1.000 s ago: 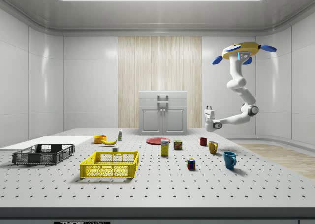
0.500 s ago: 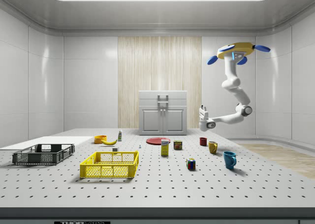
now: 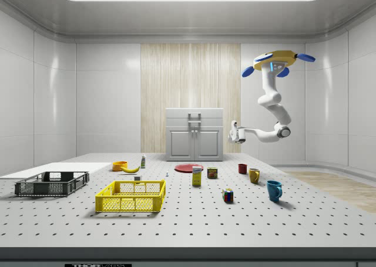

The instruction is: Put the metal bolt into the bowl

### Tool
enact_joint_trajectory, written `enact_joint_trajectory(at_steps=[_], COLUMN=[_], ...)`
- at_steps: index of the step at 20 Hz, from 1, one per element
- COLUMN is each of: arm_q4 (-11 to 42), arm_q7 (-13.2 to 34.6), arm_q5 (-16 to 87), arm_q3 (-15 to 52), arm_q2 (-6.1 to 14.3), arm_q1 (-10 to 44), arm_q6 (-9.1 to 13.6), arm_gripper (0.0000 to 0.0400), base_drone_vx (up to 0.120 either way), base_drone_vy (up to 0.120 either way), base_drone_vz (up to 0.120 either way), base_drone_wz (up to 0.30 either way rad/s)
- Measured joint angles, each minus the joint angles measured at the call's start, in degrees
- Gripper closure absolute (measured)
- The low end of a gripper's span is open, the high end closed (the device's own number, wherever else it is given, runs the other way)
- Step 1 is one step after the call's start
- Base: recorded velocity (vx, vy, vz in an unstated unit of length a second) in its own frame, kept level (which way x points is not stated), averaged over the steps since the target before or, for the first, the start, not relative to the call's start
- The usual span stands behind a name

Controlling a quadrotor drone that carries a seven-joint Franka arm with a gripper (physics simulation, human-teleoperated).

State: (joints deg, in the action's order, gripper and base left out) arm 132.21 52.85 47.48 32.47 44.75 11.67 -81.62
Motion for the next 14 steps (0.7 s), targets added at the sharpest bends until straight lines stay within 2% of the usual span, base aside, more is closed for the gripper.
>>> enact_joint_trajectory(at_steps=[4,7,10,14], arm_q4=[14.72,24.00,29.37,32.38], arm_q7=[8.19,15.91,22.78,29.17], arm_q5=[25.90,42.83,54.26,62.06], arm_q3=[14.28,22.75,28.81,33.83], arm_q2=[3.26,5.67,7.89,10.56], arm_q1=[8.45,17.28,26.47,35.96], arm_q6=[0.44,3.35,7.44,11.85], arm_gripper=[0.0000,0.0000,0.0000,0.0000], base_drone_vx=[0.120,0.120,0.120,0.120], base_drone_vy=[0.000,0.000,0.000,0.000], base_drone_vz=[0.000,-0.027,-0.120,-0.120], base_drone_wz=[0.000,0.000,0.000,0.000])
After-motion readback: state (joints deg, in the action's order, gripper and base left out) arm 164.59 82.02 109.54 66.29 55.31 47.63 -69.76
